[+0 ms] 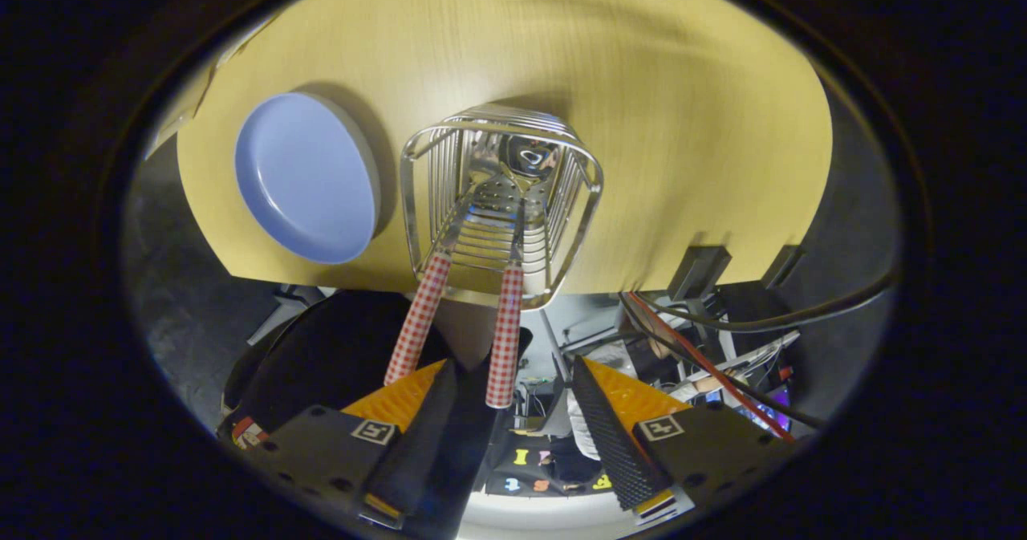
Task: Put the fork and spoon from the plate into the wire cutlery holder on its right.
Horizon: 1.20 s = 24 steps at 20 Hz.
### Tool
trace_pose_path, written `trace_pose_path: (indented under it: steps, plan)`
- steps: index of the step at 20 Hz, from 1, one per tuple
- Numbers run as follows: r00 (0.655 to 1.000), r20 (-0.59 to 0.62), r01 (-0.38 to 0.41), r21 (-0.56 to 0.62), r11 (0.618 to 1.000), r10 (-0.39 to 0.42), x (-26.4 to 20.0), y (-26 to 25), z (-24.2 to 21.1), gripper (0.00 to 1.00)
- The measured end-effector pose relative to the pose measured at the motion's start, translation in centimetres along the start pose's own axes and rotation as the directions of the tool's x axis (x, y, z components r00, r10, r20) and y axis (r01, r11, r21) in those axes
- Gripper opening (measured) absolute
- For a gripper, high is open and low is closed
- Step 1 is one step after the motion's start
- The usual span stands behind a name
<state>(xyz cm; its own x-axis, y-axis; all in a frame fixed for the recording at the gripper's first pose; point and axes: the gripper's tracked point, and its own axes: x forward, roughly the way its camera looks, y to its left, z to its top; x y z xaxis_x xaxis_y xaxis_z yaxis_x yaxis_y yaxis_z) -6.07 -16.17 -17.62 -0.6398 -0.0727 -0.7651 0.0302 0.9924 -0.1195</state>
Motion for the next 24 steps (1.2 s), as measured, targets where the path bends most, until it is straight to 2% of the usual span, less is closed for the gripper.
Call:
trace_pose_path:
  steps: [2, 4, 7, 11, 14, 15, 18, 21, 24]
  plan:
    - [0.999, 0.049, -0.016, 0.018, 1.0, 0.015, 0.2, 0.4, 0.0, 0.95]
    - [0.994, 0.104, -0.038, 0.036, 0.999, 0.035, -0.2, 1.0, 0.2, 0.95]
    - [0.973, 0.221, -0.067, -0.006, 0.998, 0.067, -1.4, 1.5, 0.4, 0.95]
    - [0.9, 0.42, -0.106, -0.052, 0.993, 0.118, -2.2, 2.6, -0.5, 0.95]
    - [0.805, 0.571, -0.138, -0.09, 0.986, 0.164, -4.1, 4.1, -1.1, 0.95]
    - [0.761, 0.622, -0.147, -0.116, 0.982, 0.187, -5.2, 4.8, -1.3, 0.95]
    - [0.555, 0.79, -0.176, -0.195, 0.965, 0.261, -8.2, 7.9, -0.2, 0.95]
    - [0.298, 0.909, -0.2, -0.24, 0.95, 0.293, -12.2, 9.9, 1.6, 0.95]
    - [0.025, 0.973, -0.155, -0.222, 0.963, 0.228, -16.2, 9.5, 4.1, 0.95]
